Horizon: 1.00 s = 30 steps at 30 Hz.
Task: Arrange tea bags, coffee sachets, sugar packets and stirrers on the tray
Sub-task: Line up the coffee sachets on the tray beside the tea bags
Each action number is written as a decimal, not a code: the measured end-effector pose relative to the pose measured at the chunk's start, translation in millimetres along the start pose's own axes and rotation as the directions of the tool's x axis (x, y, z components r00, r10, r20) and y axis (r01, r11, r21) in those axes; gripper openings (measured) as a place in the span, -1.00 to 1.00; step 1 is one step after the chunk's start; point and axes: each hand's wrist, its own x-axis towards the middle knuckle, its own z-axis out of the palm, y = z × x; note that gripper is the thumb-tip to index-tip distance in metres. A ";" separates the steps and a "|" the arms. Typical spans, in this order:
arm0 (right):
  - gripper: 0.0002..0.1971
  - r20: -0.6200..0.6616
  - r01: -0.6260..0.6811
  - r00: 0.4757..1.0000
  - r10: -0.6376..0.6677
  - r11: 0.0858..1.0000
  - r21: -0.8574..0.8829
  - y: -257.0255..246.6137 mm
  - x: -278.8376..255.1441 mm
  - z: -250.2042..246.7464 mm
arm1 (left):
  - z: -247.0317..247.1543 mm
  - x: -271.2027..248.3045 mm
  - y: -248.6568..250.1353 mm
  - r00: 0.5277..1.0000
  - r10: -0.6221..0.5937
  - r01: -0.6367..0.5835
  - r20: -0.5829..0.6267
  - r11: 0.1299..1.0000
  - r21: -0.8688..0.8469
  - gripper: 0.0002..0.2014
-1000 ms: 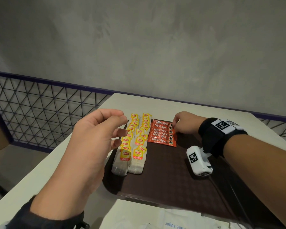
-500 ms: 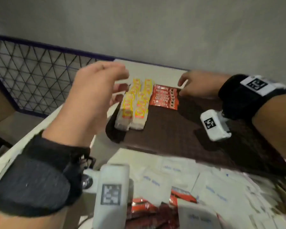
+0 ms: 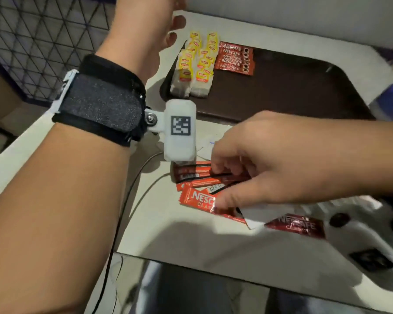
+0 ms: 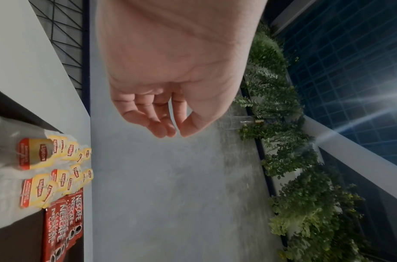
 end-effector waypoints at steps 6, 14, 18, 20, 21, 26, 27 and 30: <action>-0.48 -0.091 -0.029 0.996 0.021 0.996 -0.090 -4.7 7.5 33.8 | 2.3 -4.4 13.4 0.999 -0.029 0.029 -0.014 0.999 -0.022 -0.94; -0.82 -0.202 -0.027 0.979 0.015 0.998 -0.055 1.2 23.3 30.3 | 1.6 -7.8 22.7 1.000 0.016 -0.017 -0.027 0.999 -0.034 -0.93; -0.70 -0.250 -0.017 0.968 0.015 1.000 -0.006 10.8 26.1 26.4 | -1.3 -6.8 25.6 0.999 0.022 -0.024 -0.040 0.999 -0.041 -0.98; -0.74 -0.240 -0.035 0.967 0.083 0.980 0.196 20.5 22.3 17.0 | -2.8 -6.8 26.6 0.999 0.020 -0.022 -0.049 0.999 -0.049 -0.97; -0.81 -0.235 -0.033 0.965 0.119 0.941 0.338 26.3 19.6 13.0 | -3.2 -6.6 27.2 0.998 0.018 -0.021 -0.054 0.998 -0.054 -0.96; -0.86 -0.371 0.172 0.883 0.289 0.535 0.827 59.2 13.2 7.2 | 3.4 -14.1 34.0 0.999 -0.021 0.023 0.037 0.999 -0.046 -0.94; -0.84 -0.396 0.216 0.855 0.336 0.462 0.860 64.1 12.9 7.7 | 7.5 -18.0 35.4 0.993 -0.034 0.038 0.111 0.999 -0.028 -0.94; -0.81 -0.451 0.348 0.770 0.451 0.296 0.890 75.3 12.6 9.9 | 22.6 -32.3 36.3 0.924 -0.068 0.051 0.377 0.997 0.056 -0.80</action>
